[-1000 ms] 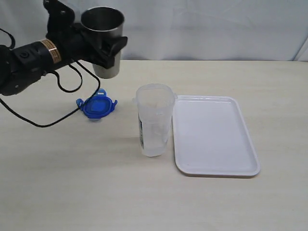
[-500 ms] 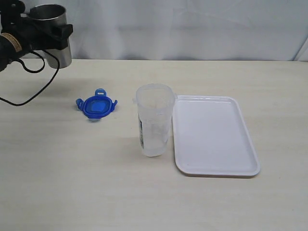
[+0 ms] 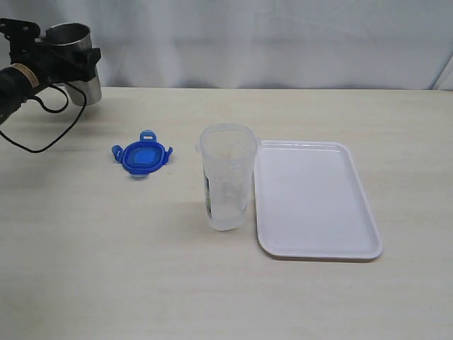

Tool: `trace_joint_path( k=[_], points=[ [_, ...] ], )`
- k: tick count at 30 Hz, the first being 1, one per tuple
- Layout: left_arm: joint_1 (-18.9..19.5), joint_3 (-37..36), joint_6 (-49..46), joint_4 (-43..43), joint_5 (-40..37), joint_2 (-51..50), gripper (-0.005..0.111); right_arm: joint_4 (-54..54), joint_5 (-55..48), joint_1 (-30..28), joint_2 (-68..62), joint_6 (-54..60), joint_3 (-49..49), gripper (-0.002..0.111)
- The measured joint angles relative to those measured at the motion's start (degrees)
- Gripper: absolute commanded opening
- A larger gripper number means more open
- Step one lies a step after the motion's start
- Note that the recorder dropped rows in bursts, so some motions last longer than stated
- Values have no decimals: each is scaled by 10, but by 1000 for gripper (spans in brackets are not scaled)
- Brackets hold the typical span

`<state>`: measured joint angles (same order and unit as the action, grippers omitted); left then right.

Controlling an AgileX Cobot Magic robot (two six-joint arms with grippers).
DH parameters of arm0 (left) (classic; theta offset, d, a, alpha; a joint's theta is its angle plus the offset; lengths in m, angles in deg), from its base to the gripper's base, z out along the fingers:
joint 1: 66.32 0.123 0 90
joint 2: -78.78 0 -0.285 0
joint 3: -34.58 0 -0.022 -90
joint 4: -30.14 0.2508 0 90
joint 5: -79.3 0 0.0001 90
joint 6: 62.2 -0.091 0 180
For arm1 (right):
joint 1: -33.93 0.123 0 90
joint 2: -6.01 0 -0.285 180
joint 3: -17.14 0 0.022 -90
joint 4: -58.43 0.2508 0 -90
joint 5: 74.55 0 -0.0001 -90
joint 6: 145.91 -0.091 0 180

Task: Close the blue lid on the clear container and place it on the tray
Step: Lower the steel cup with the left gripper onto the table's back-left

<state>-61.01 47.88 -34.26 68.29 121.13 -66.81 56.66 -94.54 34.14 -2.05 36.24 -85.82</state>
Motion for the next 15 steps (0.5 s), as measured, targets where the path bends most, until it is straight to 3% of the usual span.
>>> trace_joint_path(
  k=[15],
  points=[
    [-2, 3, 33, 47, 47, -48, 0, 0, 0, 0, 0, 0, 0, 4]
  ],
)
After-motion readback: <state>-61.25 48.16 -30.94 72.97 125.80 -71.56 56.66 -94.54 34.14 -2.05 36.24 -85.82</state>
